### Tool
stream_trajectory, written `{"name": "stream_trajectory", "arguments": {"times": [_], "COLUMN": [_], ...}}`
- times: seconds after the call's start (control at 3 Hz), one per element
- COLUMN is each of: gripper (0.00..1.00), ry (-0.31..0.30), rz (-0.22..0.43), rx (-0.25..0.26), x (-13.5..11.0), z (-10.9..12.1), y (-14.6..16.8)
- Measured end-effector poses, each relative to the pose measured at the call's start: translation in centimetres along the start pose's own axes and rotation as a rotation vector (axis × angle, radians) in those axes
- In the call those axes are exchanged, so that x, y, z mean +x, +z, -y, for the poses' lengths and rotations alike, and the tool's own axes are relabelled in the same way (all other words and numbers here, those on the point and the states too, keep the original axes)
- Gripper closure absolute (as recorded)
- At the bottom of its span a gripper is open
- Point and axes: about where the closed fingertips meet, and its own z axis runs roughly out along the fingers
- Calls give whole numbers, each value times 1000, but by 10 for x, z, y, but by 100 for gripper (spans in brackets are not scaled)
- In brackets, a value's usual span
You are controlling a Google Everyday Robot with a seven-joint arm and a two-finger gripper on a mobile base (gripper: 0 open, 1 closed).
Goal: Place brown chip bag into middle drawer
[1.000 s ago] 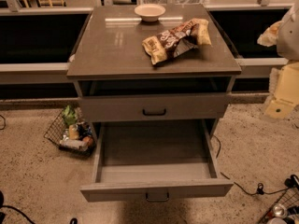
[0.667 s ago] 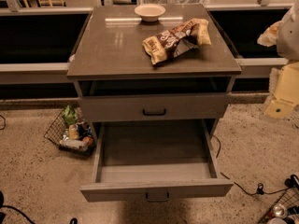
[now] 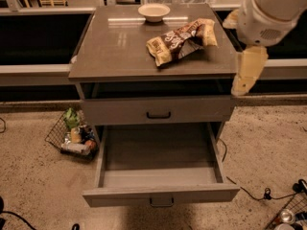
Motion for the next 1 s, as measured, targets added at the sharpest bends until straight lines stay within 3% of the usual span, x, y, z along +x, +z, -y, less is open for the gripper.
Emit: {"name": "stream_trajectory", "arguments": {"times": [0.33,0.67,1.0], "gripper": [0,0,0], "ry": [-187,-255,-255], "rz": [80,215,215], "rx": [84,190,190], "x": [-33,-67,-67], "z": [54,103,103], "y": [42,90,90]}}
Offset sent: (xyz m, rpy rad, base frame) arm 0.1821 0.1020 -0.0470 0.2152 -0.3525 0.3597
